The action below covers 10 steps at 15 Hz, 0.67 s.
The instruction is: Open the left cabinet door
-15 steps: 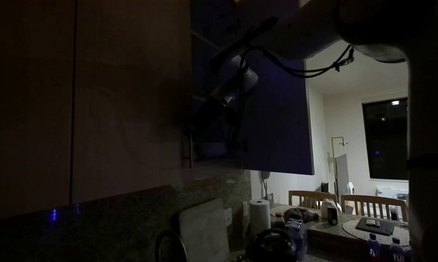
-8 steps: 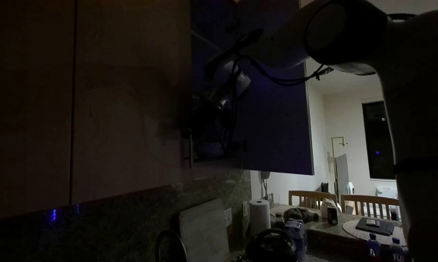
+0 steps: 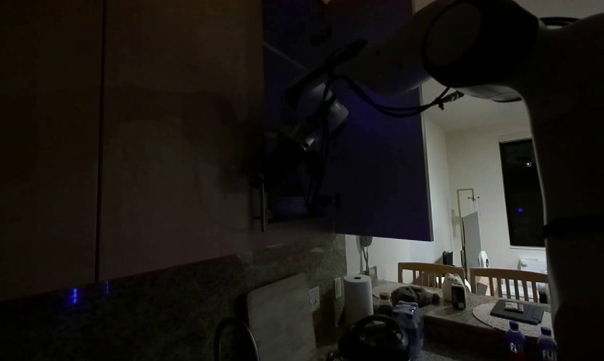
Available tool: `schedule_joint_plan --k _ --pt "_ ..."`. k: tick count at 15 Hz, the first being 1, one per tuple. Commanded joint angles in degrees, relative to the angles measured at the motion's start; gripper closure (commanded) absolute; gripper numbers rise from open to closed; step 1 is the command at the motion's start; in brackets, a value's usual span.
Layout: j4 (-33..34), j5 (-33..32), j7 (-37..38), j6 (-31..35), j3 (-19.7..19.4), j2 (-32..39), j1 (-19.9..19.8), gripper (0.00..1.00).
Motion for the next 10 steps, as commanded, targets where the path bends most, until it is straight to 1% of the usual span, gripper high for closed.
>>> schedule_joint_plan --k 1,7,10 --pt "-7.1 4.0 0.5 8.2 2.2 -4.7 0.0 0.00" --pt "-14.8 6.8 2.2 18.5 4.1 -8.7 1.5 0.00" --pt "-17.4 6.6 4.1 21.3 5.0 -10.4 2.1 0.00"
